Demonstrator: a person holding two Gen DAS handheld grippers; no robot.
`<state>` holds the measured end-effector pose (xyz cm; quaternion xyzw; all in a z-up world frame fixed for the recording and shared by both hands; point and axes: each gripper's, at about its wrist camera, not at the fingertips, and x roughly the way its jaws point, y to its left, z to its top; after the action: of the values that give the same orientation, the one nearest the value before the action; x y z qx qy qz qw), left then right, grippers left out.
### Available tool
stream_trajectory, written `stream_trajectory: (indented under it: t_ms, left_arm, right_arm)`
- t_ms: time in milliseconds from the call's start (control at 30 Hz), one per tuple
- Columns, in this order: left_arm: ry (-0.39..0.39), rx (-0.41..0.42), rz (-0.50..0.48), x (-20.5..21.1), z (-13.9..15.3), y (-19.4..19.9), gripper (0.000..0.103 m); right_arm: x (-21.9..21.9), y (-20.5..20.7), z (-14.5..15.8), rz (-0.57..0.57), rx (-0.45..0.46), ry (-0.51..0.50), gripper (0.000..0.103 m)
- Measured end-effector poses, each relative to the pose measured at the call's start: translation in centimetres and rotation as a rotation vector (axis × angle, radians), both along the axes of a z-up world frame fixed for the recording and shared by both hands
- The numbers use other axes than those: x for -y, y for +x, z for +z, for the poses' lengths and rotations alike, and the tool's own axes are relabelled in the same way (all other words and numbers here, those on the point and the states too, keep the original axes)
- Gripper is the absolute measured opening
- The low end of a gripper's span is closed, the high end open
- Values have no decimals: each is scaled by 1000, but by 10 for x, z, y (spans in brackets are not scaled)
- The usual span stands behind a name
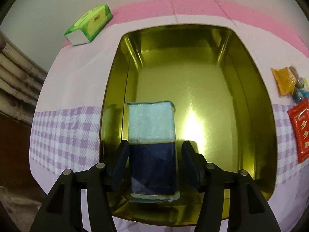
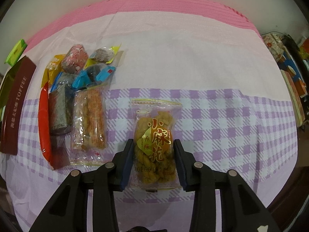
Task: Organize snacks
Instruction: 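Carry the teal-and-navy packet over the gold tin with the left gripper, then lower both packets into the tin and open both grippers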
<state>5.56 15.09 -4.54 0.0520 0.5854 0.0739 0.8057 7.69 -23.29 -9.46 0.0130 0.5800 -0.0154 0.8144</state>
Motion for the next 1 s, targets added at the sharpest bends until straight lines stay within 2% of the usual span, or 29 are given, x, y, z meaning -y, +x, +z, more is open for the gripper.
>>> stream_trajectory:
  t_ms: [167,300,400,533,733,933,1000]
  left_arm:
    - [-51,67,2,-5,15,-4,66]
    - [-92,127,14,-9,27,-6,68]
    - [-102,172,45,-17,38,-11,69]
    - [-101,225,140,-41,50,-17,72]
    - [-33,226,258,-73,50,-28,73]
    - [-44,214,326,-89,45,-42,73]
    - [-31,211,338,-91,44,-43,73]
  right_arm:
    - [5,0,28,-39,63,-36,37]
    - [-10,4,57,-28,123,-10,37]
    - [-44,7,78,34,163,38,37]
    - [-104,10,94,142,191,104,37]
    - [-190,14,103,295,181,203,37]
    - [-249,8,91,379,122,259,37]
    - [-264,8,84,402,98,250,37]
